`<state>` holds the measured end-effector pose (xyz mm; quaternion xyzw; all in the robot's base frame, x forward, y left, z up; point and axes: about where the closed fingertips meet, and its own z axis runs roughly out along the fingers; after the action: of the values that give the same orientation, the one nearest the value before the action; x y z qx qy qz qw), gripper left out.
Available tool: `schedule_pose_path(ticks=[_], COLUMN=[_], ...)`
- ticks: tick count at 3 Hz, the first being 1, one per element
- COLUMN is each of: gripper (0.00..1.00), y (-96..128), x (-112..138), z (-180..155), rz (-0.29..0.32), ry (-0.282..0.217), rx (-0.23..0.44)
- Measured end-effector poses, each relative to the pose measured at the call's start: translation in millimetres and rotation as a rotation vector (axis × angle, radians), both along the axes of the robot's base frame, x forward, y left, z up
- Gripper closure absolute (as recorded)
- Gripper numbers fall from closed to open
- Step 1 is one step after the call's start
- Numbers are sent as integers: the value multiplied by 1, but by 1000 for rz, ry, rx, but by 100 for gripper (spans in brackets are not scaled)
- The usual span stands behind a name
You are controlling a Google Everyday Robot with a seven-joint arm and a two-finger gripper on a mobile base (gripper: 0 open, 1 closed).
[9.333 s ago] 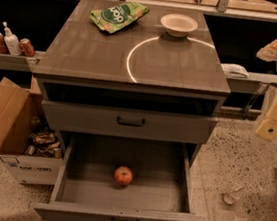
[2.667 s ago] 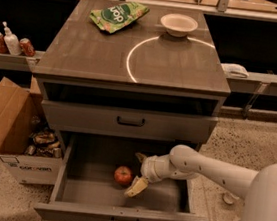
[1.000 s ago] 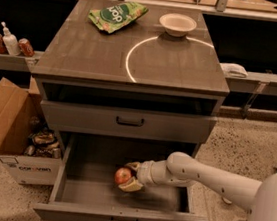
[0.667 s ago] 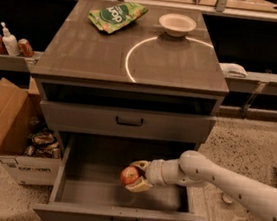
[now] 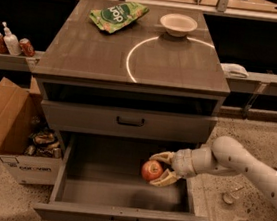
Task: Pick apple from middle drawer and place on counter
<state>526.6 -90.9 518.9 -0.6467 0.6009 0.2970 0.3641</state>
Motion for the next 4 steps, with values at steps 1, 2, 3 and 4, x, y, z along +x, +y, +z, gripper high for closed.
schedule_pose_path(ticks=[1, 2, 3, 4], gripper=[100, 100, 100, 100], y=[-4, 1, 18, 31], x=[-18, -14, -20, -24], z=[13, 18, 55, 125], rz=[82, 97, 171, 215], ry=[38, 33, 16, -70], rx=[26, 6, -67, -162])
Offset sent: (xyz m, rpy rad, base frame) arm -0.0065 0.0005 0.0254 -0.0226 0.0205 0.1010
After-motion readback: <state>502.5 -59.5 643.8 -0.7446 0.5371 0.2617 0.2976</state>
